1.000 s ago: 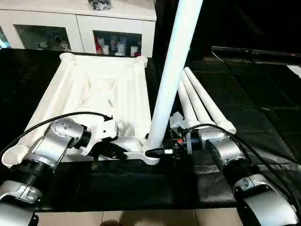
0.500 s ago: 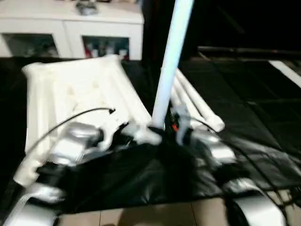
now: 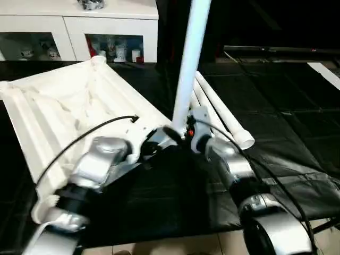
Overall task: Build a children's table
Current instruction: Rotate leg to tighten
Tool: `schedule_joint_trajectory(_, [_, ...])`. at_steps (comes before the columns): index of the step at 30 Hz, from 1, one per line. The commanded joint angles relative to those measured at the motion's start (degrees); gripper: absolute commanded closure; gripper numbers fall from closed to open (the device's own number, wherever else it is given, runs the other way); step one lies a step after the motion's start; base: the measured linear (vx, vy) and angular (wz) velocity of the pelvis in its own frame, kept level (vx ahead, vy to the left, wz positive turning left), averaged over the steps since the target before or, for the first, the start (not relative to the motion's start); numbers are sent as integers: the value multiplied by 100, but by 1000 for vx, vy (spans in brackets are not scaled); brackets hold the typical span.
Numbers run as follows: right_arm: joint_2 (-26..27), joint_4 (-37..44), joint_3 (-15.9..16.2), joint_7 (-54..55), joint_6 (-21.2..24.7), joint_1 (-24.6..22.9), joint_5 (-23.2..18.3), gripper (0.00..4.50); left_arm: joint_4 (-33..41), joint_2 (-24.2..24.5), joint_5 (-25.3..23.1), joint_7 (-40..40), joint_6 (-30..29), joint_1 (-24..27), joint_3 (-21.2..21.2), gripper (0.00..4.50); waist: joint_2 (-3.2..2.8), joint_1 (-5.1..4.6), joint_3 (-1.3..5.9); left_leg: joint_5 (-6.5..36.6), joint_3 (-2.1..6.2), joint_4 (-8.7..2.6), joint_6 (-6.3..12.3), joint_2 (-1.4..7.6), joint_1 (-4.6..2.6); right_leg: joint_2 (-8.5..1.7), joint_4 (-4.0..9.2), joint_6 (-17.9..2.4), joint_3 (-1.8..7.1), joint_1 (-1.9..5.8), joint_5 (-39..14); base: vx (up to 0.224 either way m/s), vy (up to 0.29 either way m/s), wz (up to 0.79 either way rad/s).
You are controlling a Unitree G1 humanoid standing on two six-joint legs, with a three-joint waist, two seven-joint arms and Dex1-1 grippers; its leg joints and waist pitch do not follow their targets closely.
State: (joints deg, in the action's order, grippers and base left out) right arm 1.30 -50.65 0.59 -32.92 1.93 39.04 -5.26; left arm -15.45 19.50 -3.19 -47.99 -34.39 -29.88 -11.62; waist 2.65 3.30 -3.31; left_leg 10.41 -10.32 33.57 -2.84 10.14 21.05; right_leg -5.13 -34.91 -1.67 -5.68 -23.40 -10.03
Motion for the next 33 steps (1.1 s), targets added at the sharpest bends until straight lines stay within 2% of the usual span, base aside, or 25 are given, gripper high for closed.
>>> schedule_joint_trajectory(1, [-107,123,249,-679,9,-173,-149,10,274,187,107,-398,414,20,-39,450,-72,38,388,924,108,-387,312,329,-52,-432,380,-1278,359,339,-927,0,0,0])
schedule_joint_trajectory(3, [-206,210,233,-857,-1,-212,-198,5,297,299,148,-540,503,67,-59,450,-72,21,373,1141,119,-409,229,351,-53,-427,395,-1231,365,334,-1188,0,0,0])
schedule_joint_trajectory(4, [-439,460,297,-1368,-10,-320,-274,5,275,548,185,-870,762,148,-97,450,-86,18,366,1256,122,-420,156,360,-74,-422,406,-1219,367,309,-1294,0,0,0])
schedule_joint_trajectory(6, [-695,747,349,-1970,22,-436,-387,5,243,804,229,-1250,1011,231,-123,450,-73,25,361,1385,129,-433,119,361,-71,-415,411,-1147,371,318,-1356,0,0,0])
schedule_joint_trajectory(8, [-872,952,400,-2475,84,-513,-483,5,229,985,281,-1530,1318,285,-176,450,-77,50,365,1376,128,-424,166,360,-78,-419,410,-1147,377,318,-1288,0,0,0])
schedule_joint_trajectory(13, [-1278,1147,575,-3563,189,-522,-579,5,191,1370,529,-2403,1580,340,-319,450,-61,94,366,1203,110,-415,182,362,-81,-427,370,-1290,379,315,-1131,0,0,0])
schedule_joint_trajectory(17, [-1458,1115,818,-4036,51,-467,-482,5,75,1499,660,-2879,1804,288,-387,450,-64,198,360,1172,84,-410,144,372,-98,-424,362,-1315,374,298,-1171,0,0,0])
schedule_joint_trajectory(24, [-1492,971,1152,-4591,-152,-347,-296,5,-139,1576,660,-3366,2144,121,-592,450,-46,282,356,1359,87,-421,5,384,-123,-443,378,-1241,379,272,-1474,0,0,0])
schedule_joint_trajectory(28, [-1470,837,1280,-4698,-236,-287,-209,22,-179,1547,629,-3430,2188,60,-647,450,-35,290,364,1309,94,-426,-17,389,-108,-444,360,-1235,376,289,-1404,0,0,0])
schedule_joint_trajectory(33, [-1462,699,1309,-4768,-309,-213,-217,64,-265,1552,615,-3483,2280,22,-677,450,-25,286,374,1170,91,-409,24,380,-87,-448,348,-1236,376,307,-1313,0,0,0])
